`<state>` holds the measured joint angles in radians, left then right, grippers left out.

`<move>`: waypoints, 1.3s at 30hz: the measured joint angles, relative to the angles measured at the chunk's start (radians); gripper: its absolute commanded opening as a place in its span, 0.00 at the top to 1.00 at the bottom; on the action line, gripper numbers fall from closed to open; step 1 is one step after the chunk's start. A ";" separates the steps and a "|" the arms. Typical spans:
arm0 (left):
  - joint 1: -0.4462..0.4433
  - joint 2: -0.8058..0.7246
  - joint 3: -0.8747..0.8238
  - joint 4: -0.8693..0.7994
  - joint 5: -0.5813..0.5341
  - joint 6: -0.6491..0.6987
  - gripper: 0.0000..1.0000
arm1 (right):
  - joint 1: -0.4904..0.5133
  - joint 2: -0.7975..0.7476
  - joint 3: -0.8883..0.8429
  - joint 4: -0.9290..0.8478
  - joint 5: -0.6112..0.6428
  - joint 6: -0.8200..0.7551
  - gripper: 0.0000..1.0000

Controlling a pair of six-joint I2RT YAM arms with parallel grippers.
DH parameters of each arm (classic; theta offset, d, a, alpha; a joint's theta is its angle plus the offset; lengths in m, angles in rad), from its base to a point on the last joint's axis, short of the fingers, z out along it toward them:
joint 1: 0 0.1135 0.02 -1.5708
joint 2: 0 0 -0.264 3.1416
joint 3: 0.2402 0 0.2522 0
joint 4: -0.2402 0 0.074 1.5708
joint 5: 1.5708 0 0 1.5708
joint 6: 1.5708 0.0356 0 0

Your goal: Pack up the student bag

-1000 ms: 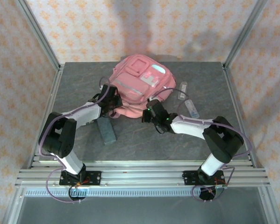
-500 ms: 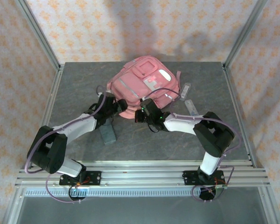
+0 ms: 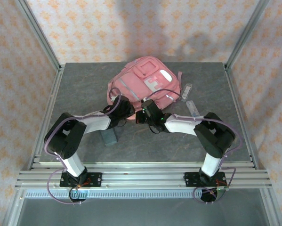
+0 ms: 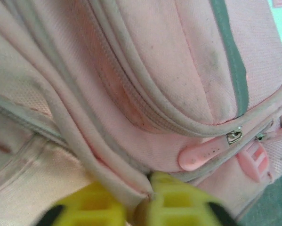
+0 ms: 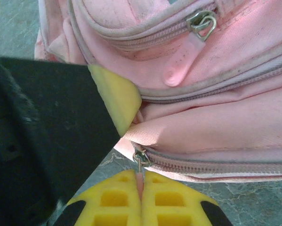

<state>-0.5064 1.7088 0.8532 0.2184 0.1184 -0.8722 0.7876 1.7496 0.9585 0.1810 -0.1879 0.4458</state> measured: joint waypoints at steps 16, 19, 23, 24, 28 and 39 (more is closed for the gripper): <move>0.035 -0.002 -0.013 0.026 0.050 0.017 1.00 | -0.334 -0.025 -0.147 0.044 -0.065 0.026 1.00; 0.038 -0.002 -0.008 0.020 0.054 0.037 1.00 | -0.332 -0.048 -0.156 0.038 -0.067 0.026 1.00; 0.053 -0.001 0.034 -0.040 0.058 0.073 1.00 | -0.312 -0.116 -0.190 0.028 -0.053 0.030 1.00; 0.061 0.000 0.050 -0.060 0.058 0.085 1.00 | -0.301 -0.138 -0.202 0.030 -0.048 0.033 1.00; 0.111 0.021 0.127 -0.140 0.057 0.138 1.00 | -0.234 -0.201 -0.233 0.037 -0.037 0.053 1.00; 0.181 0.063 0.251 -0.251 0.013 0.232 0.65 | -0.096 -0.229 -0.219 -0.011 -0.095 0.051 0.58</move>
<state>-0.3256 1.7714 1.1046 -0.0330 0.1314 -0.6403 0.6918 1.5204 0.7395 0.1699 -0.2829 0.4969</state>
